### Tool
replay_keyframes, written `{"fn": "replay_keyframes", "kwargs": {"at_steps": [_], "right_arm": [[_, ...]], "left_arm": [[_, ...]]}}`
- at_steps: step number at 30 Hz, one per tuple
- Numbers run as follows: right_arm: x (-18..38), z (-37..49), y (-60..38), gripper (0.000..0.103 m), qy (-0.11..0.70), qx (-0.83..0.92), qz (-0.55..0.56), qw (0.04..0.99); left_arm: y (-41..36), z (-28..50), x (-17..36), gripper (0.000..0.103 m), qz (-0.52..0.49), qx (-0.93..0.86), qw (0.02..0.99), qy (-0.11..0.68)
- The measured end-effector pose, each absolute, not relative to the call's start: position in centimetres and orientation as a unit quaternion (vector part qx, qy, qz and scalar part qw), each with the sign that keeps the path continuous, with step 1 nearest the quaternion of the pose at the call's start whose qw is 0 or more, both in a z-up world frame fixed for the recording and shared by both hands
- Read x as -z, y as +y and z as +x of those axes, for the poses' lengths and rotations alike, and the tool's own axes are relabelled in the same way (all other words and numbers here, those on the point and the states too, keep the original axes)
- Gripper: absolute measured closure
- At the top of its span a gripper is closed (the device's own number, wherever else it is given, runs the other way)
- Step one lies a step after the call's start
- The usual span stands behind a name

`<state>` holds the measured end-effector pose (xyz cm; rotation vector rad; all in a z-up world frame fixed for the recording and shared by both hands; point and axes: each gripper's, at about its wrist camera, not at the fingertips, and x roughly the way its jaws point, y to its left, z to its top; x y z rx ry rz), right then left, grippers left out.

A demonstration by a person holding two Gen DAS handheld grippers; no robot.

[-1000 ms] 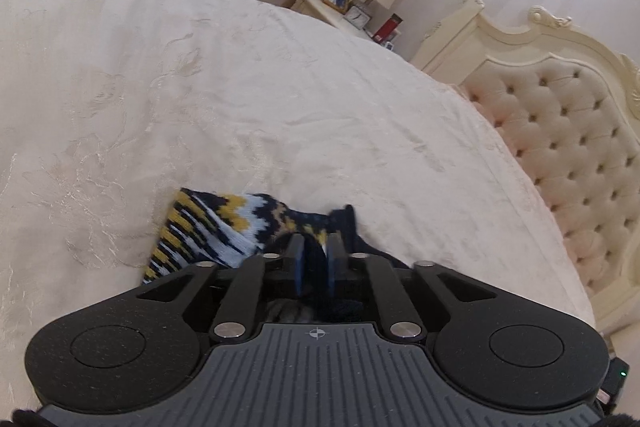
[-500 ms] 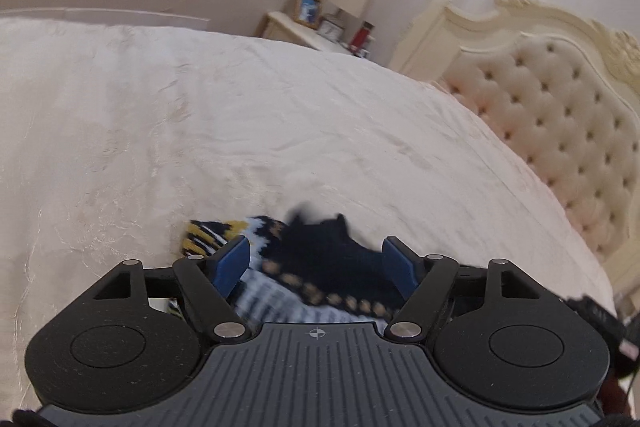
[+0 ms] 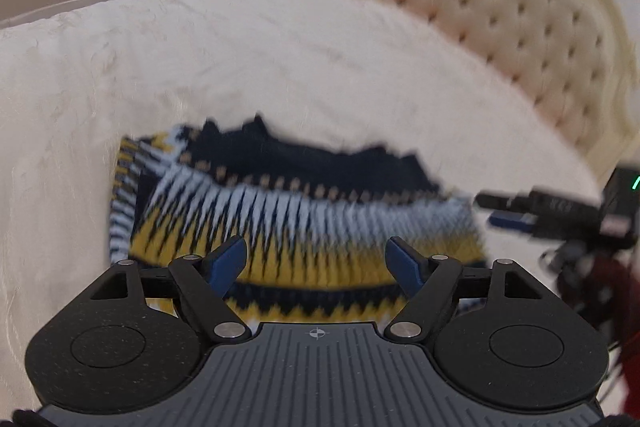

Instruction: Fold small clothes

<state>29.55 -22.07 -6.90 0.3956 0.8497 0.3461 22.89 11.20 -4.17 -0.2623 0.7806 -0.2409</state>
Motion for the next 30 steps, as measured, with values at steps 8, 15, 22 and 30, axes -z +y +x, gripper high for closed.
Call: {"fn": "replay_keyframes", "kwargs": {"at_steps": [8,15,22,30], "right_arm": [[9.1,28.7,-18.2,0.020,0.426,-0.156,0.049,0.890],[11.6,28.6,-16.1,0.013,0.436,-0.135,-0.098,0.884],[13.0,29.9,-18.7,0.002,0.471,-0.126,-0.026,0.873],[13.7,30.0,-20.3,0.001,0.471,-0.144,0.028,0.870]], "left_arm": [[9.1,24.7,10.0,0.028,-0.053,0.042,0.903,0.423],[9.4,26.0,12.4,0.021,-0.009,0.008,0.905,0.426],[9.2,25.8,13.1,0.016,-0.005,0.008,0.910,0.414],[8.5,25.9,13.4,0.000,0.003,0.013,0.914,0.405]]}}
